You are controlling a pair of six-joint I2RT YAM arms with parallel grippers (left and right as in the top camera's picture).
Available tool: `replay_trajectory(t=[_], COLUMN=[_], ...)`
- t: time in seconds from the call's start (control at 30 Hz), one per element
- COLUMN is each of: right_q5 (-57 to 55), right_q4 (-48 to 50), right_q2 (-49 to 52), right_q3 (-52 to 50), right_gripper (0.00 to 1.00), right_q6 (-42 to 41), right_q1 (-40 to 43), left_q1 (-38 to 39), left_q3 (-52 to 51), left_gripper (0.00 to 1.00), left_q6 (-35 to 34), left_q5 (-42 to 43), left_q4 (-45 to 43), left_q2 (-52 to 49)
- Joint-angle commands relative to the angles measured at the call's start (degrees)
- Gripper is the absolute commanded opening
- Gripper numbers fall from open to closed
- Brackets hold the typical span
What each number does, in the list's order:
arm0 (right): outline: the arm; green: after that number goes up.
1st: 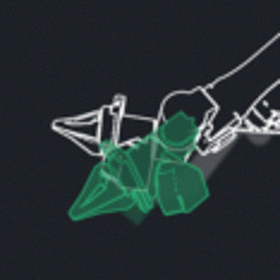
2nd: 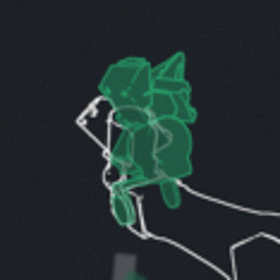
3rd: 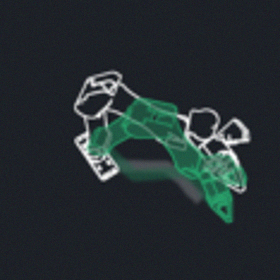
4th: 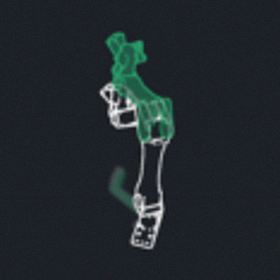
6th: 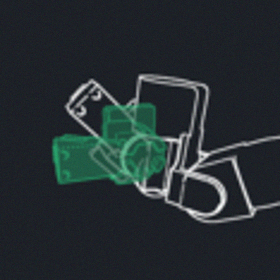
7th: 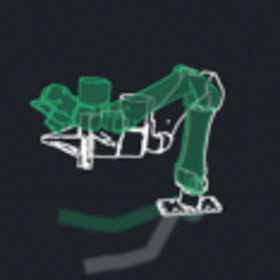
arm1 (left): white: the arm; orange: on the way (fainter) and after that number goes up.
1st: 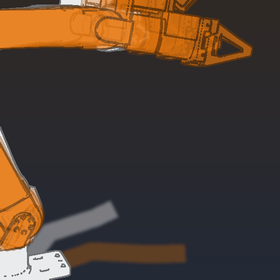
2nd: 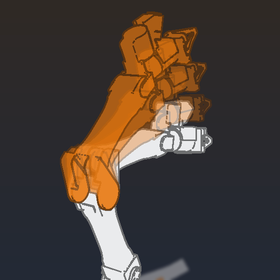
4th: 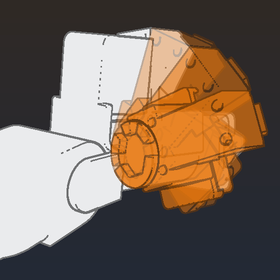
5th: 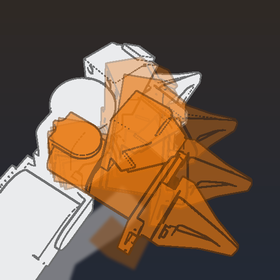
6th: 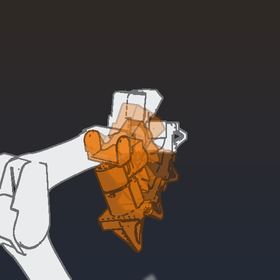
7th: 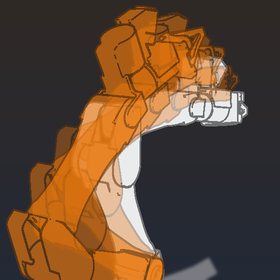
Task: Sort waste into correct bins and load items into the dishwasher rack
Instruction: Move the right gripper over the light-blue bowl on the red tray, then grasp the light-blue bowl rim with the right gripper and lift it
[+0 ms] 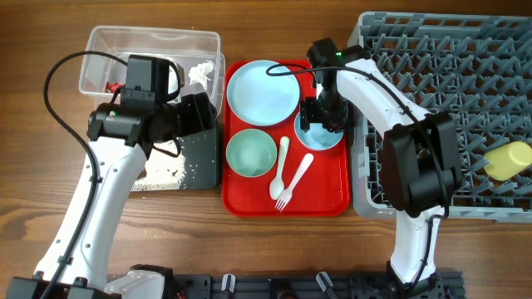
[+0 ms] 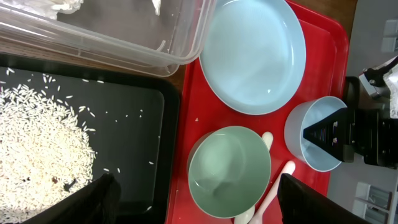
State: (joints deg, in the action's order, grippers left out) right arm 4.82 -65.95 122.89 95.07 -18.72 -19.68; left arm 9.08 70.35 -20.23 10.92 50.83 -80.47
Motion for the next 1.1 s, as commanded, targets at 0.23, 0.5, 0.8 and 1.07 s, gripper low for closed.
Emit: replay_trajectory(t=[0.23,0.5,0.8,1.07], right_q5=[-9.16,-8.07,-5.44,1.70], right_q4=[5.53,5.53,5.33,3.39], right_q2=[-13.66,-9.73,-2.71,-1.99], right_q3=[0.72,-0.66,-1.03,-1.03], right_gripper=[0.82,0.84,0.85,0.85], right_q6=[8.50,11.23,11.06,11.26], right_q1=[-0.13,0.24,0.20,0.20], left_q1=[-0.09,-0.09,-0.09,-0.09], left_q3=[0.02,0.02,0.02,0.02], left_gripper=[0.82,0.82,0.82,0.82], left_q6=[0.33,0.33,0.33,0.33], left_q5=[-0.55,-0.55,-0.55,-0.55], left_q4=[0.02,0.02,0.07,0.07], left_q2=[0.07,0.07,0.07,0.07])
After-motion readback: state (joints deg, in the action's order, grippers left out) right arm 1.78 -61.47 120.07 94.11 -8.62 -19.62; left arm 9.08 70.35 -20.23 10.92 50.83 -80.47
